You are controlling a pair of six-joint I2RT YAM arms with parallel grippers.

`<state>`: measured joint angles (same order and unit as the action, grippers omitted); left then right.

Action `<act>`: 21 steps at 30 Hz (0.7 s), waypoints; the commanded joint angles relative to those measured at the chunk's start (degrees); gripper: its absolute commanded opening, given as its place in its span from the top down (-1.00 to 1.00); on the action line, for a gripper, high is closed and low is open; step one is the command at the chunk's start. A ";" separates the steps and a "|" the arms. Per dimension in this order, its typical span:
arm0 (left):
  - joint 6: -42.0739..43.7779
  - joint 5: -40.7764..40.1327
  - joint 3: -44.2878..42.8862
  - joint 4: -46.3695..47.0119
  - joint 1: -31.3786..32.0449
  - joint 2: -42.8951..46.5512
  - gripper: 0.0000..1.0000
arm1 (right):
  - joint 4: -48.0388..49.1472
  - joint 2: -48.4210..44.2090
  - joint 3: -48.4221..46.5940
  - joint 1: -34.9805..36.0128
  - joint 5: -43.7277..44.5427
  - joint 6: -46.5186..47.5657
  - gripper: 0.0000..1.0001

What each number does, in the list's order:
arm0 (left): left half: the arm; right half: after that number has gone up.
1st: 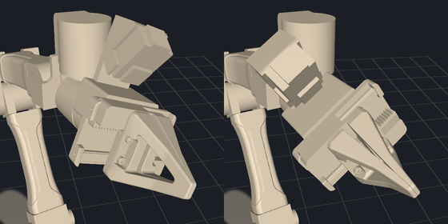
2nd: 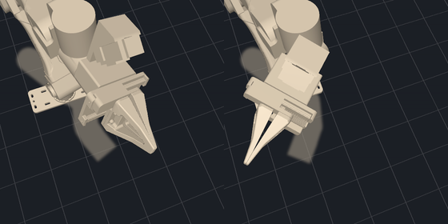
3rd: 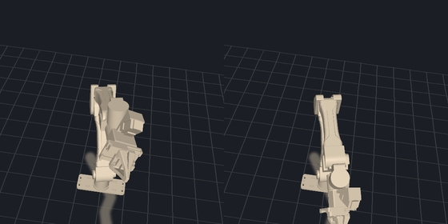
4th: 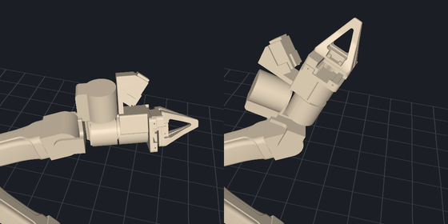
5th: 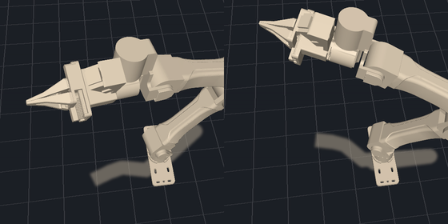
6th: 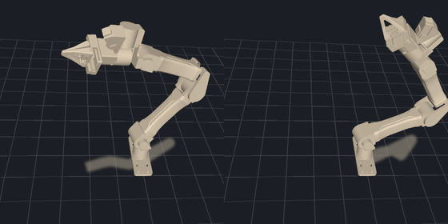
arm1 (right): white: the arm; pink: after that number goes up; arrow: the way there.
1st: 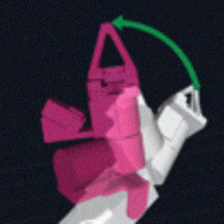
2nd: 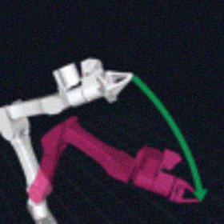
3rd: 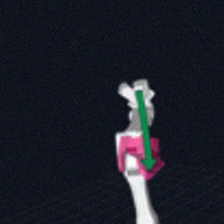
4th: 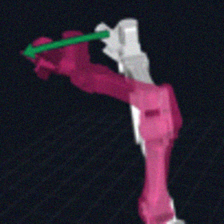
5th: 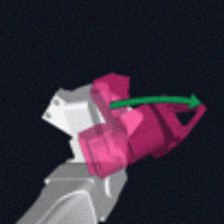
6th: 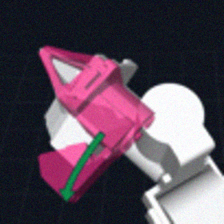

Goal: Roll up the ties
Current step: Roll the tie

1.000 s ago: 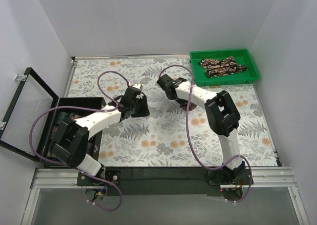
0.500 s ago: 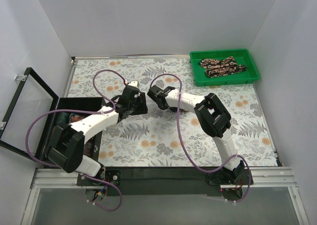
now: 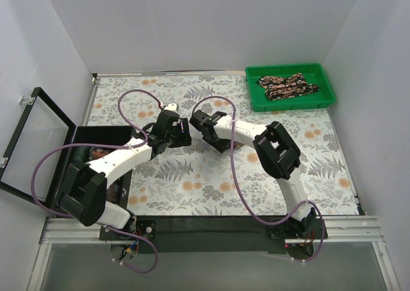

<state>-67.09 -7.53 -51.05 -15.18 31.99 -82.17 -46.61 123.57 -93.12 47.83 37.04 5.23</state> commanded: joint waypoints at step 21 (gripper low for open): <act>-13.51 5.95 -0.81 3.93 4.22 1.75 -0.41 | 7.94 -24.95 8.04 -16.72 -41.69 -4.88 -0.56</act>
<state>-76.16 -4.01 -50.72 -12.71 33.63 -77.84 -43.77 102.59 -90.19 37.65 8.60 1.23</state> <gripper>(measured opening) 0.701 0.782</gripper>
